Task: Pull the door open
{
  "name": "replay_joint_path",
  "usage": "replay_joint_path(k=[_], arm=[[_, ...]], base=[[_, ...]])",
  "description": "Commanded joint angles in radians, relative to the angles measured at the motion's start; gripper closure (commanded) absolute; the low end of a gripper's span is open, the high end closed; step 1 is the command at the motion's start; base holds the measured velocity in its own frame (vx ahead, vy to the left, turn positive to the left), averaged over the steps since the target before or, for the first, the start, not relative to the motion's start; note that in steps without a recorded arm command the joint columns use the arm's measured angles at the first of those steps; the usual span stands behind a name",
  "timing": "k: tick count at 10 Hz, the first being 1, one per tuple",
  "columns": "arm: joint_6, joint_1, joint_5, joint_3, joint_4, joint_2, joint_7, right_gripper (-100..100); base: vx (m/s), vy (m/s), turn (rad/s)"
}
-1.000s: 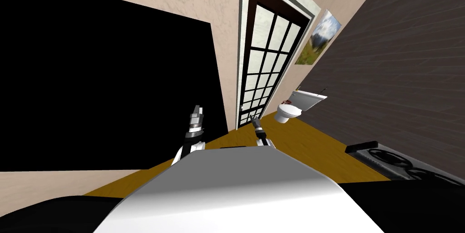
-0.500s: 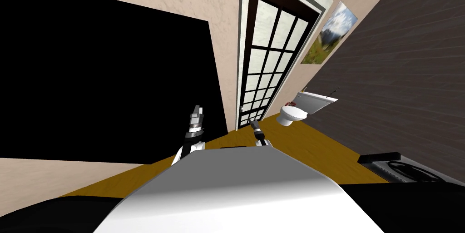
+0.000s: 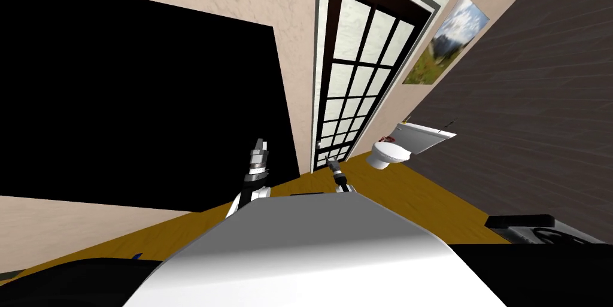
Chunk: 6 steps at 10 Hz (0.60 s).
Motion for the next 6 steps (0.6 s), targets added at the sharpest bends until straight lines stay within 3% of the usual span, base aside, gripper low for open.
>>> replay_joint_path(k=[1, 6], arm=[[-0.02, -0.023, 0.016, -0.007, 0.05, 0.007, 0.049, -100], [-0.058, -0.07, 0.062, -0.02, 0.189, 0.027, 0.166, -100]], base=[[0.057, -0.08, 0.105], [0.066, -0.084, 0.086]])
